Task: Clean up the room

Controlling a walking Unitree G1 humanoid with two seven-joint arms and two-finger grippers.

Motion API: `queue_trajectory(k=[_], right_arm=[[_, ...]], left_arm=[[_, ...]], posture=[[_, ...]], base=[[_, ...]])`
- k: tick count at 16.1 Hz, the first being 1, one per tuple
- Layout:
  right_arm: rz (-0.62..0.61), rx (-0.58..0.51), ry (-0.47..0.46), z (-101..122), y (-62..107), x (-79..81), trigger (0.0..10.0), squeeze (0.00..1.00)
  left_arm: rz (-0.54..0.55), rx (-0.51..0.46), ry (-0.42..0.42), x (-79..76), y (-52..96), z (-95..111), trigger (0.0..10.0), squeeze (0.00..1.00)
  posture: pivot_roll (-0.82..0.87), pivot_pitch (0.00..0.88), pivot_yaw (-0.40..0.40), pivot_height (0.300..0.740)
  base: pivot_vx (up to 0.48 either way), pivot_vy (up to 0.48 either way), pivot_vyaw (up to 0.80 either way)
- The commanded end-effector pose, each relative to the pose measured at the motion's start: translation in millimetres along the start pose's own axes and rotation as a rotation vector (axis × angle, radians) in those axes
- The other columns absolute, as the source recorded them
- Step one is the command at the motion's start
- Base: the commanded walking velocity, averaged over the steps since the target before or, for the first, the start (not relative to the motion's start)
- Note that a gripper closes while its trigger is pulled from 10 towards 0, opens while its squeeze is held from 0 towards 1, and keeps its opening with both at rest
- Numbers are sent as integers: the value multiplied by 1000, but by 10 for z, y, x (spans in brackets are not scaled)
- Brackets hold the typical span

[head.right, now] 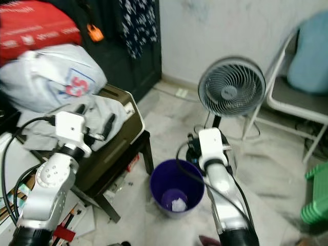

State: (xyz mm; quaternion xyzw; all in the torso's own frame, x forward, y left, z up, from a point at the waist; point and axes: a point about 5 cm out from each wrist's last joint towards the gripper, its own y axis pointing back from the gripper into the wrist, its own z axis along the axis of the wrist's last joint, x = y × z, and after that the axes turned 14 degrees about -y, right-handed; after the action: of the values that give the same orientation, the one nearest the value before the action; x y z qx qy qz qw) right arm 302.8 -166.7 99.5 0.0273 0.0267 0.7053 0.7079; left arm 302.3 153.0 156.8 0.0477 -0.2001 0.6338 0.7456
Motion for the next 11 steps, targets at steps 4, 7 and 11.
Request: queue_trajectory(k=[4, 7, 11], right_arm=[[38, -89, -43, 91, 183, -107, 10000, 1000], [97, -106, -18, 62, 420, -171, 10000, 443], [101, -120, -14, 72, 405, -154, 10000, 0]], left_arm=[[68, 28, -12, 16, -87, -90, 10000, 0], [80, 15, -23, 134, 50, -131, 10000, 0], [31, 14, 20, 105, 211, -200, 10000, 0]], posture=[[-82, 0, 43, 740], [-79, 0, 41, 740], [-70, 0, 47, 740]], base=[[0, 0, 0], [0, 0, 0], [0, 0, 0]])
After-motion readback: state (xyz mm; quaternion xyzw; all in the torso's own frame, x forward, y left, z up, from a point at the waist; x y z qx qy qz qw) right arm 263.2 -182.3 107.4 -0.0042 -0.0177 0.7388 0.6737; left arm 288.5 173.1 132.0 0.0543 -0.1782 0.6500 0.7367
